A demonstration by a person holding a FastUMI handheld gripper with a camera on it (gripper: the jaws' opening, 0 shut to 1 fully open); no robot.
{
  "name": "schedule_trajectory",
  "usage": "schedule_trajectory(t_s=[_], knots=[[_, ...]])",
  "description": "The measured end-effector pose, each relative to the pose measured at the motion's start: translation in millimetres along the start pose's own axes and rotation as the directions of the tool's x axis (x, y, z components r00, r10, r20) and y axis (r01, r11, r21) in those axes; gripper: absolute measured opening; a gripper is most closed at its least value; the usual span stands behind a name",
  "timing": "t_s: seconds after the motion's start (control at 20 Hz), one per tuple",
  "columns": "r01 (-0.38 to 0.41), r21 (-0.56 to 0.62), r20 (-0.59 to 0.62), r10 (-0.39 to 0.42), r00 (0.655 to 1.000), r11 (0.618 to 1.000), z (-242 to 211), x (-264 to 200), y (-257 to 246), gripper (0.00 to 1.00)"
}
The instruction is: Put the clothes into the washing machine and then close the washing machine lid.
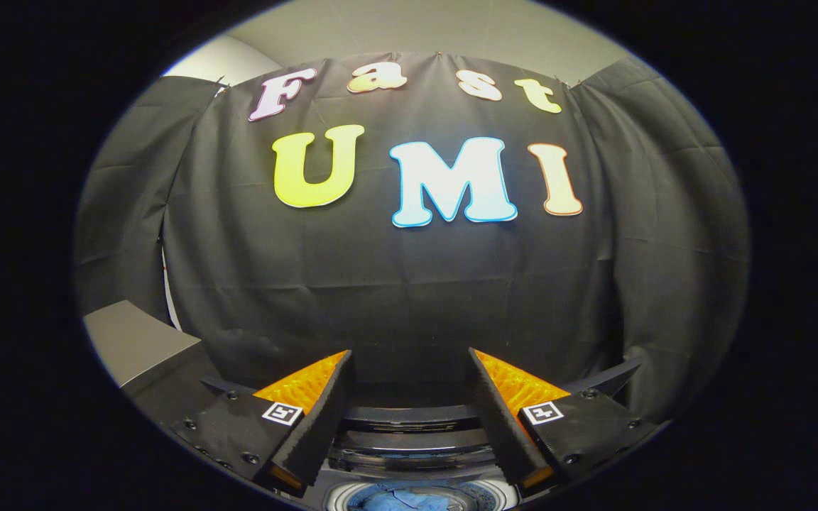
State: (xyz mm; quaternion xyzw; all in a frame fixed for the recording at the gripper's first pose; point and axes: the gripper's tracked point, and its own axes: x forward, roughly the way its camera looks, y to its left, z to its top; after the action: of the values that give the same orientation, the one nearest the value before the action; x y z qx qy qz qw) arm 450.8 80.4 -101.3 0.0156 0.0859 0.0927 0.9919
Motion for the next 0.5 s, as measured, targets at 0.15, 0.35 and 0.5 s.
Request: schedule_trajectory(t_s=[0.15, 0.35, 0.5], knots=[[-0.002, -0.003, 0.012, 0.002, 1.000, 1.000, -3.4, -12.4, -0.2, 0.97], [-0.001, -0.006, 0.020, 0.001, 1.000, 1.000, -9.1, -27.3, 0.7, 0.97], [-0.003, -0.009, 0.020, 0.004, 1.000, 1.000, -12.7, -37.1, 0.7, 0.97]])
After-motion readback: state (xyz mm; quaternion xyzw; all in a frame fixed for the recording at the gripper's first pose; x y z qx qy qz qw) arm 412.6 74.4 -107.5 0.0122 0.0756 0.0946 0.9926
